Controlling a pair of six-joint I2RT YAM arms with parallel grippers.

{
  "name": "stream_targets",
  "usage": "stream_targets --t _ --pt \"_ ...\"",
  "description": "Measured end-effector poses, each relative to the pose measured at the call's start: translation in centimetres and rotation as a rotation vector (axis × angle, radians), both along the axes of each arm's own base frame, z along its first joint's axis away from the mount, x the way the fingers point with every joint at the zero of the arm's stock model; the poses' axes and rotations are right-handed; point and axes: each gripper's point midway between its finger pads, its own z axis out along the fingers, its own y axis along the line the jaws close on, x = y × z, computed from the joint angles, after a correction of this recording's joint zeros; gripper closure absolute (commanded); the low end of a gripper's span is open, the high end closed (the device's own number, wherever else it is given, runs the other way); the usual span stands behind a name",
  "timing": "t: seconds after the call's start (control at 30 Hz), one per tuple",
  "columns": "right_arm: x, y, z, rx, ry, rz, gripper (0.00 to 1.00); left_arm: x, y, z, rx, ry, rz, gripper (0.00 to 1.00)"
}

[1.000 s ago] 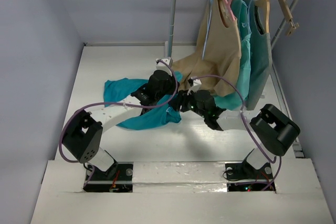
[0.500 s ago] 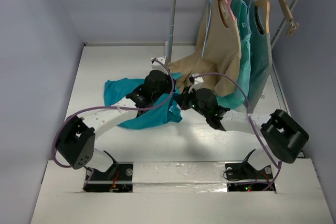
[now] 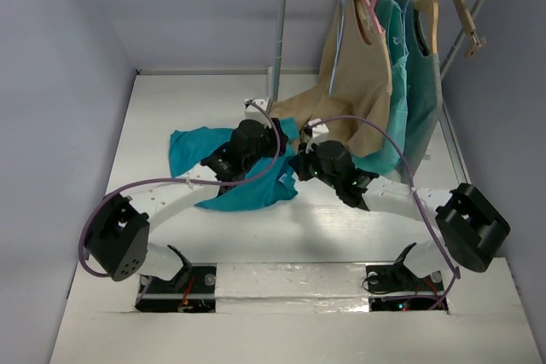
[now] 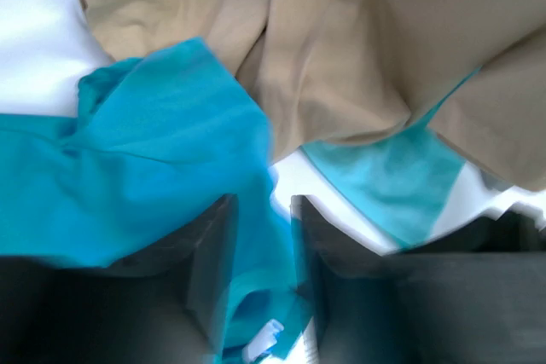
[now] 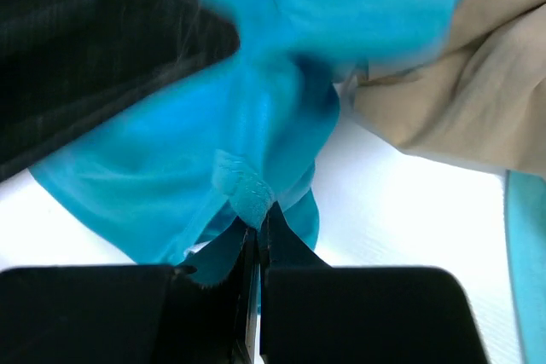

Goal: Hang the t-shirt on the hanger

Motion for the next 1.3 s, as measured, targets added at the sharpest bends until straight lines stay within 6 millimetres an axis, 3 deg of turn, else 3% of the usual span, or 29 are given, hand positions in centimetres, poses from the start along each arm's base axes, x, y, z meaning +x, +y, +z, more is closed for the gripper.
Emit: stream_targets --t 0.1,0.2,0.37,0.53,0.7,0.87,0.97,1.0,1.1,1.3 --pt "0.3 0.0 0.8 -0.027 0.001 -0.002 1.00 -1.4 1.2 -0.7 0.006 -0.006 -0.010 0.46" --pt "0.6 0.1 2.3 -0.040 -0.011 0.001 1.00 -2.8 2.6 -0.3 -0.006 -0.026 -0.006 0.55" --pt "0.9 0.2 4.1 -0.065 -0.021 0.008 1.00 -4.7 2.9 0.5 -0.041 -0.080 -0.044 0.52" --pt "0.6 -0.3 3.5 -0.110 0.003 0.011 1.00 -6.4 1.8 -2.7 0.008 -0.044 -0.117 0.50" --pt "0.3 -0.7 2.8 -0.135 0.026 0.010 1.00 -6.3 1.2 -5.6 0.085 -0.009 -0.141 0.54" --pt "0.1 -0.8 2.8 -0.140 0.031 0.010 1.00 -5.1 1.2 -6.9 0.152 -0.002 -0.109 0.57" --pt "0.1 -0.8 2.8 -0.140 0.032 0.010 1.00 -4.0 1.0 -6.8 0.186 -0.017 -0.076 0.69" --pt "0.1 -0.9 2.8 -0.141 0.033 0.010 1.00 -3.7 1.0 -6.8 0.197 -0.021 -0.065 0.80" --pt "0.1 -0.9 2.7 -0.142 0.033 0.010 1.00 -3.3 1.2 -6.9 0.227 -0.029 -0.042 0.98" --pt "0.5 -1.5 2.6 -0.170 0.021 -0.021 1.00 -3.4 1.7 -5.9 0.213 -0.049 -0.016 1.00"
